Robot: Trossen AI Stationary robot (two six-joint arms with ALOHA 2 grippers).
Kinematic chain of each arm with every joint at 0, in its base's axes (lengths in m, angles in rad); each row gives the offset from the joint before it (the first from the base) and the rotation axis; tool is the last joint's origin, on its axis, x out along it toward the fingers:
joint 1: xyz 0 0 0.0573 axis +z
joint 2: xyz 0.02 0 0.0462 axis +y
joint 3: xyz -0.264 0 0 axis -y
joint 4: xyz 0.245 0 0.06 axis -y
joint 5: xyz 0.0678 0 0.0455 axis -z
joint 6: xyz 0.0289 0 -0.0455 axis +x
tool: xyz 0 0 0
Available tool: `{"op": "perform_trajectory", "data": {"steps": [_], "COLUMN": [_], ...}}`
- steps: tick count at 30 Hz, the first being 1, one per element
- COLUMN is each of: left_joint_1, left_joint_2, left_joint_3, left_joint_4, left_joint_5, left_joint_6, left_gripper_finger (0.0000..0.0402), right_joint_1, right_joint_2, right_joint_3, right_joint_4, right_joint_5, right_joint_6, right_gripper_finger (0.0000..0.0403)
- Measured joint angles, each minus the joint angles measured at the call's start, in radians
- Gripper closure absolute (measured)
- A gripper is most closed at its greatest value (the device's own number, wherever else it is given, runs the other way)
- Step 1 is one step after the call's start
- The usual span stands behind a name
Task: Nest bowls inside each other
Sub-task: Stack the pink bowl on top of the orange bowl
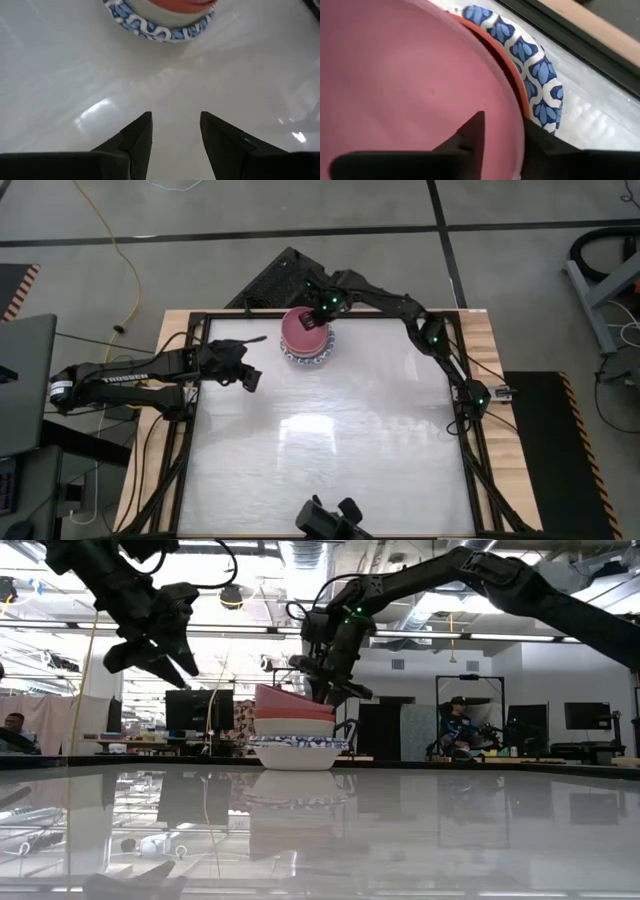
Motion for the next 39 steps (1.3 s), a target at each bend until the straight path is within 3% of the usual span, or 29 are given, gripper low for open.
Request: {"op": "perform_trajectory", "data": {"steps": [10,18,21,24,28,32,37,39], "left_joint_1": [0.016,0.087,0.095,0.095,0.095,0.093,0.092,0.092], "left_joint_2": [0.002,0.003,0.003,0.003,0.003,0.003,0.003,0.003], "left_joint_3": [0.000,0.000,0.000,0.000,0.000,0.000,0.000,0.000], "left_joint_4": [0.192,0.295,0.294,0.289,0.271,0.264,0.266,0.266], "left_joint_5": [-0.075,-0.073,-0.054,-0.038,-0.038,-0.033,-0.031,-0.030], "left_joint_6": [0.016,0.028,0.027,0.028,0.027,0.027,0.030,0.030], "left_gripper_finger": [0.0246,0.0246,0.0246,0.0246,0.0246,0.0246,0.0246,0.0246], "right_joint_1": [-0.006,-0.007,0.004,0.014,0.011,0.013,0.031,0.035], "right_joint_2": [-0.056,-0.078,-0.078,-0.099,-0.152,-0.189,-0.283,-0.346], "right_joint_3": [0.000,0.000,0.000,-0.001,-0.006,-0.055,-0.201,-0.293], "right_joint_4": [-0.005,-0.023,-0.019,-0.019,-0.018,-0.045,0.118,0.210], "right_joint_5": [0.000,0.003,0.071,0.136,0.040,0.019,-0.026,-0.056], "right_joint_6": [-0.025,-0.063,-0.066,-0.077,-0.117,-0.125,-0.124,-0.111], "right_gripper_finger": [0.0206,0.0198,0.0203,0.0214,0.0242,0.0299,0.0381,0.0393]}}
